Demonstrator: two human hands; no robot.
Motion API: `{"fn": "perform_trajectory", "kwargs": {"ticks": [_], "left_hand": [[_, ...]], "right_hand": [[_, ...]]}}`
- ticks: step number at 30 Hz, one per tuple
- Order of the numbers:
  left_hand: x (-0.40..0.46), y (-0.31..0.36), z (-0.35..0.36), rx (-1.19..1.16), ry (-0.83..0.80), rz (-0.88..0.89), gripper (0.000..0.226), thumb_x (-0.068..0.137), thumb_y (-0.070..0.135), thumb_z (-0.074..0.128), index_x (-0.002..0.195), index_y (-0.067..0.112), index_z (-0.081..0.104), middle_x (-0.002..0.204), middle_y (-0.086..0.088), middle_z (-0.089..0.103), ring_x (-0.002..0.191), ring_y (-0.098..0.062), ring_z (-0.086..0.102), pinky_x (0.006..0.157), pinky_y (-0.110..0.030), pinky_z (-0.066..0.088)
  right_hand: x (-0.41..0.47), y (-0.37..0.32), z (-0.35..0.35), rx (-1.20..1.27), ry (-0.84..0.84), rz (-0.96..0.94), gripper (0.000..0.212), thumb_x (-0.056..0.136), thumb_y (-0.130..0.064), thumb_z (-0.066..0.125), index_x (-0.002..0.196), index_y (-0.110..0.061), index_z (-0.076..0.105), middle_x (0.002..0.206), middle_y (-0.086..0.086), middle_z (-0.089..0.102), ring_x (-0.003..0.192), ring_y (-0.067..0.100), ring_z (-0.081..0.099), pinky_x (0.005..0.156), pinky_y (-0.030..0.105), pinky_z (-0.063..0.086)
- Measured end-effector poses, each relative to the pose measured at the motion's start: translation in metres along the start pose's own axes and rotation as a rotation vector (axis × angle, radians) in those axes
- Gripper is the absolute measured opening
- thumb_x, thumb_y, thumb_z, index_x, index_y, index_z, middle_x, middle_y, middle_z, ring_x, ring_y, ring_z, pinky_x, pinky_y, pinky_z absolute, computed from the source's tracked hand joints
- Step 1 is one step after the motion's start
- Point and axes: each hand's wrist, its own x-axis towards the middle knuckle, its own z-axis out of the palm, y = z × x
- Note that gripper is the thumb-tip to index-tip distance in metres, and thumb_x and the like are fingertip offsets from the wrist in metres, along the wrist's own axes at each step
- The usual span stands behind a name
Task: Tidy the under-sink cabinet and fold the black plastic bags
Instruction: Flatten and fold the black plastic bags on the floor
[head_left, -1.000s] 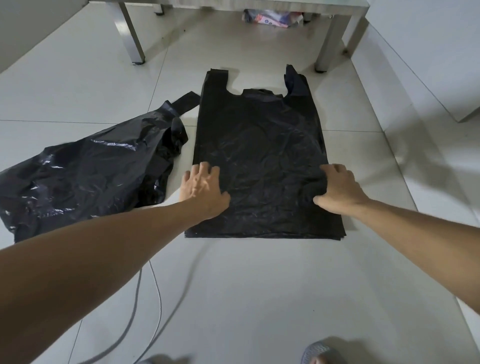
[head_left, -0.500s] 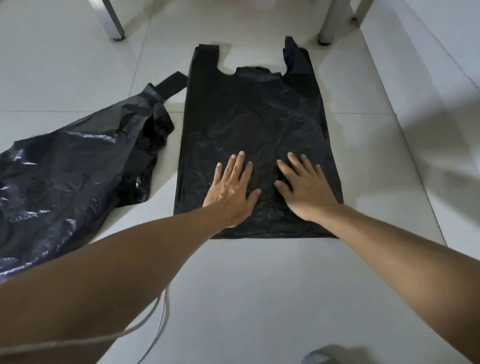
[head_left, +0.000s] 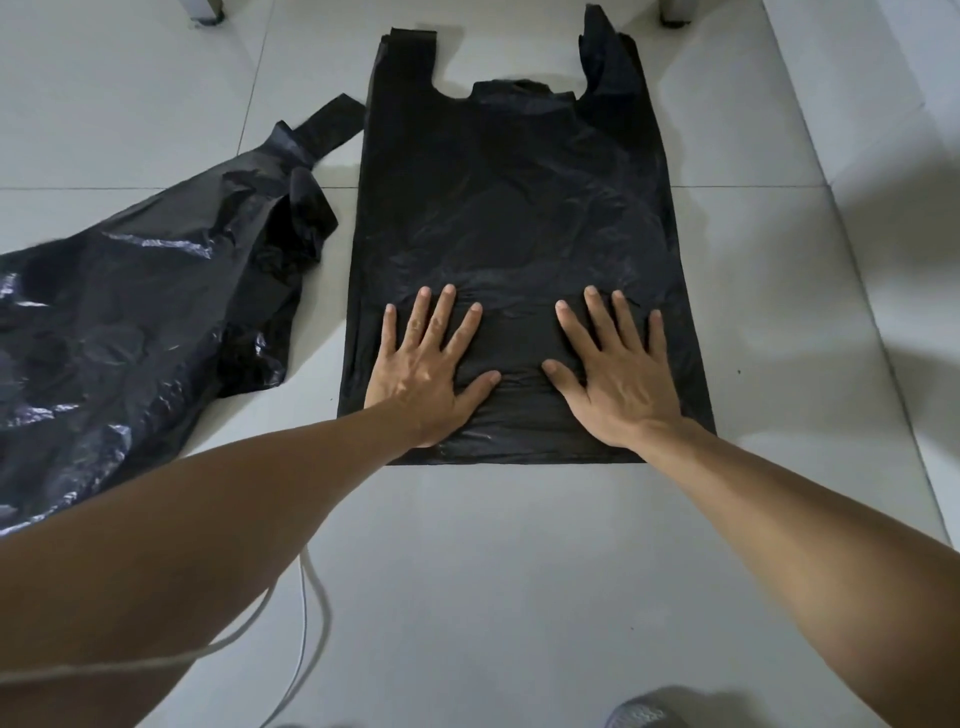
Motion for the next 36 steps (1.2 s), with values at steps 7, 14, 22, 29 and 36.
{"fn": "perform_trajectory", "kwargs": {"ticks": [7,14,22,29,36], "left_hand": [[-0.001,-0.02,-0.001,0.005,-0.013,-0.045,0.085,0.082,0.08,-0.004,0.152,0.034,-0.015,0.161,0.0,-0.019,0.147,-0.027,-0.02,0.119,-0.052,-0.006],[-0.003,-0.043,-0.004,0.004,-0.037,-0.083,0.086,0.082,0.077,-0.003,0.154,0.031,-0.012,0.162,-0.001,-0.016,0.148,-0.028,-0.016,0.119,-0.053,-0.005],[0.002,0.001,-0.009,-0.011,0.03,0.073,0.081,0.091,0.066,0.005,0.155,0.018,-0.004,0.162,-0.008,-0.011,0.149,-0.026,-0.013,0.12,-0.051,-0.003],[0.013,0.011,-0.008,-0.018,-0.027,0.043,0.081,0.089,0.069,0.0,0.154,0.022,-0.009,0.161,-0.006,-0.017,0.148,-0.027,-0.018,0.119,-0.053,-0.006],[0.071,0.008,-0.032,-0.013,0.01,0.073,0.074,0.095,0.062,0.015,0.155,0.022,-0.001,0.162,-0.007,-0.012,0.149,-0.026,-0.014,0.119,-0.053,-0.007]], "right_hand": [[-0.01,0.023,0.001,0.034,0.025,0.098,0.076,0.091,-0.072,0.003,0.156,-0.033,0.008,0.165,0.003,0.004,0.151,0.029,0.001,0.119,0.058,0.004],[-0.014,0.035,0.001,0.028,-0.005,0.16,0.08,0.088,-0.072,0.0,0.156,-0.03,0.006,0.165,0.004,0.003,0.151,0.031,0.0,0.117,0.061,0.007],[-0.005,0.005,-0.004,0.025,-0.006,0.053,0.075,0.091,-0.066,0.004,0.156,-0.03,0.009,0.165,0.005,0.005,0.151,0.034,0.001,0.119,0.06,0.005],[0.003,0.005,-0.007,0.023,-0.009,0.063,0.073,0.092,-0.066,0.008,0.156,-0.03,0.007,0.165,0.006,0.005,0.151,0.034,0.001,0.119,0.06,0.004],[0.081,0.004,-0.033,0.06,0.033,0.015,0.062,0.099,-0.056,0.019,0.155,-0.034,0.004,0.165,0.002,-0.001,0.151,0.031,-0.006,0.12,0.057,-0.002]]}}
